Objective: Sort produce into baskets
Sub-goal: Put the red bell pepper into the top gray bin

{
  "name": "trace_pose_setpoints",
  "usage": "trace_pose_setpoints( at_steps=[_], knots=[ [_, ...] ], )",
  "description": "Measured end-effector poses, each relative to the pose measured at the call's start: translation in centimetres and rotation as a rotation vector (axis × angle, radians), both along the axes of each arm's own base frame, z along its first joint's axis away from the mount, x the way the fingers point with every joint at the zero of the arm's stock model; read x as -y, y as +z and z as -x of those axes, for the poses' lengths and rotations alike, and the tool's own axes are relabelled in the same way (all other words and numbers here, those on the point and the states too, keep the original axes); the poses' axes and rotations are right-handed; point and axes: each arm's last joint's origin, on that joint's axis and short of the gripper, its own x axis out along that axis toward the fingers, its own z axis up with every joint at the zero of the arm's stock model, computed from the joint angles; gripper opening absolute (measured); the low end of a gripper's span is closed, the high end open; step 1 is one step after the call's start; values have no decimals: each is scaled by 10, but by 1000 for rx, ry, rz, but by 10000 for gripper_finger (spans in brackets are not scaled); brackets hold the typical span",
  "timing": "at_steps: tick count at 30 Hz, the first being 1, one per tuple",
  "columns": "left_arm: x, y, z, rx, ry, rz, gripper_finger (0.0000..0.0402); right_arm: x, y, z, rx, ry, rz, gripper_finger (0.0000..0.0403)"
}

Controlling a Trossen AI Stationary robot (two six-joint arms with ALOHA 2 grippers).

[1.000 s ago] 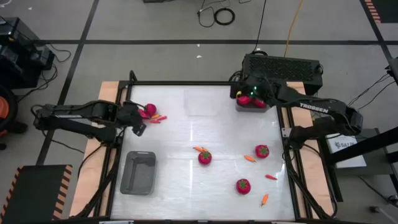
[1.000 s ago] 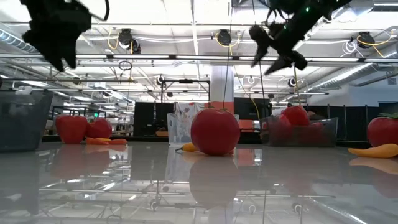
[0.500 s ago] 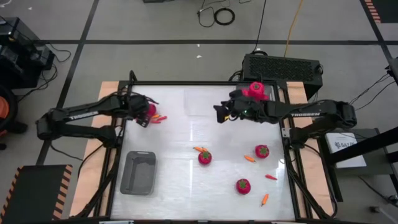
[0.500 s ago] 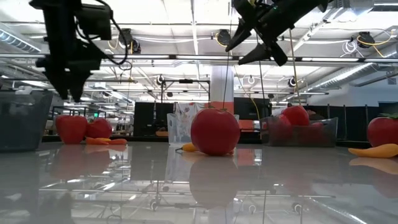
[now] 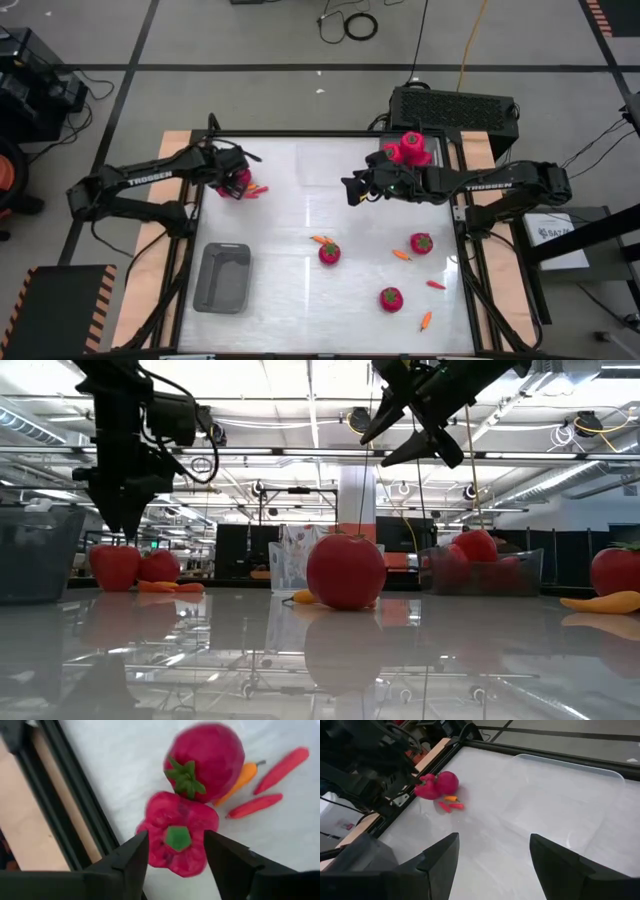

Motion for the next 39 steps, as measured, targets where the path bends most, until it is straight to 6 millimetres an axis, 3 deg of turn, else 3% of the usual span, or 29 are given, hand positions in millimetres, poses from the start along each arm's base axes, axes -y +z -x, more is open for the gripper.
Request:
trace_pose_setpoints(
  at_steps=[16,27,34,39],
  knots=[
    [-2,-11,-5,-91,-19,53,123,0,0,0,2,-3,-4,235],
    [-3,-11,-5,-100,-27,45,14,0,0,0,2,-4,-5,235],
    [-2,-8,-3,-110,-66,30,10,0,0,0,5,-7,-11,235],
    [4,16,-2,-55,-91,34,9,0,0,0,16,-12,-31,235]
  ],
)
